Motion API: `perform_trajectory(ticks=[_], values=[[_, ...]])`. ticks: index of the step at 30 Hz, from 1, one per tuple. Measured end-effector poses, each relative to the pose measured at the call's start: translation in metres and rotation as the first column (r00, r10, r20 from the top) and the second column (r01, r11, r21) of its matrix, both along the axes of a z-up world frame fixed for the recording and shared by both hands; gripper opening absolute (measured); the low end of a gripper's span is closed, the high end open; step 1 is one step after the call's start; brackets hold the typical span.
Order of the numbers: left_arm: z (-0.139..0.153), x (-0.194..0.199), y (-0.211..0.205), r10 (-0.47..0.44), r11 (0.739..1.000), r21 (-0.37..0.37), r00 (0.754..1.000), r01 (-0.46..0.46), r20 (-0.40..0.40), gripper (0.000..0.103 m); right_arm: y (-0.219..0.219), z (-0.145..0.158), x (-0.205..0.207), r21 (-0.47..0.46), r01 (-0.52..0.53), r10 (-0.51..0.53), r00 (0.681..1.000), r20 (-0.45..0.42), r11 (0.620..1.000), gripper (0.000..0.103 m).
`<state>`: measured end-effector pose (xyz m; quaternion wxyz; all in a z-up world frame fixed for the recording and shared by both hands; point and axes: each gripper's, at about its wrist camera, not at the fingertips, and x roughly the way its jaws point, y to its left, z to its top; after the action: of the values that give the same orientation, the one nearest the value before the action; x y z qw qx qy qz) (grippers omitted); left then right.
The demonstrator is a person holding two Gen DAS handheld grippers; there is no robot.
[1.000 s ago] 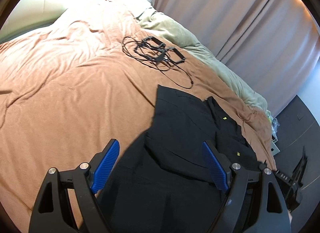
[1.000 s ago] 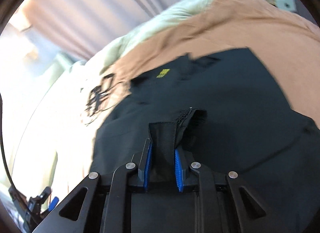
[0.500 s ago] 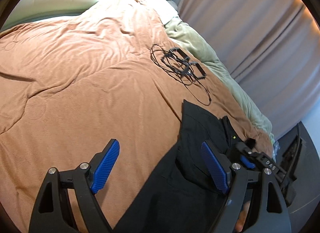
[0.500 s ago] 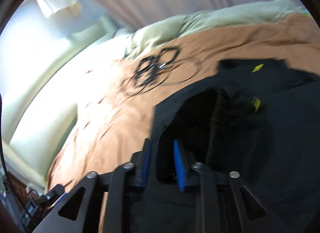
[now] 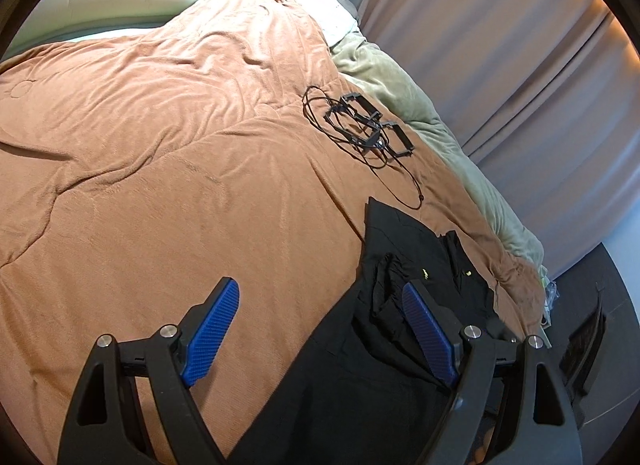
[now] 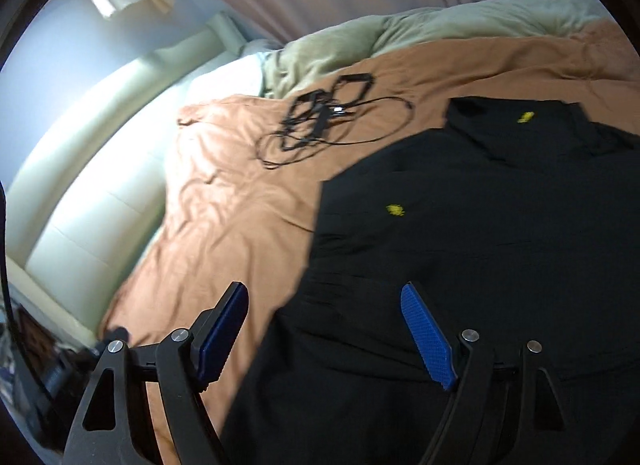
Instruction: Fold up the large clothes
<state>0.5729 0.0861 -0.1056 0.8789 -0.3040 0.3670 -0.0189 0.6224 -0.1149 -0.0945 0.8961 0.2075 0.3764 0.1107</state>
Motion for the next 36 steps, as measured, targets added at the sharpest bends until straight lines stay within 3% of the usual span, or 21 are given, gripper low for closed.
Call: perform_trajectory(ticks=[7, 16, 22, 26, 31, 36], values=[[0.034, -0.015, -0.029, -0.056, 0.998, 0.036, 0.998, 0.055, 0.034, 0.085, -0.078, 0.001, -0.055, -0.096, 0.161, -0.164, 0.986, -0.021, 0.982, 0.079], [0.067, -0.060, -0.067, -0.159, 0.973, 0.181, 0.984, 0.141, 0.086, 0.085, -0.160, 0.015, -0.146, -0.064, 0.334, -0.337, 0.941, -0.030, 0.940, 0.079], [0.067, -0.095, -0.078, -0.212, 0.962, 0.194, 0.974, 0.193, 0.085, 0.085, -0.191, 0.013, -0.199, -0.035, 0.396, -0.398, 0.916, -0.054, 0.917, 0.083], [0.069, -0.118, -0.071, -0.224, 0.965, 0.154, 0.971, 0.211, 0.079, 0.085, -0.203, 0.021, -0.239, -0.055, 0.422, -0.423, 0.906, -0.026, 0.905, 0.083], [0.071, -0.160, -0.058, -0.236, 0.953, 0.213, 0.970, 0.217, 0.067, 0.085, -0.217, 0.028, -0.289, -0.062, 0.430, -0.431, 0.902, -0.001, 0.900, 0.083], [0.051, -0.194, -0.038, -0.241, 0.946, 0.229, 0.970, 0.230, 0.020, 0.085, -0.234, 0.025, -0.340, -0.091, 0.447, -0.449, 0.893, -0.013, 0.890, 0.083]])
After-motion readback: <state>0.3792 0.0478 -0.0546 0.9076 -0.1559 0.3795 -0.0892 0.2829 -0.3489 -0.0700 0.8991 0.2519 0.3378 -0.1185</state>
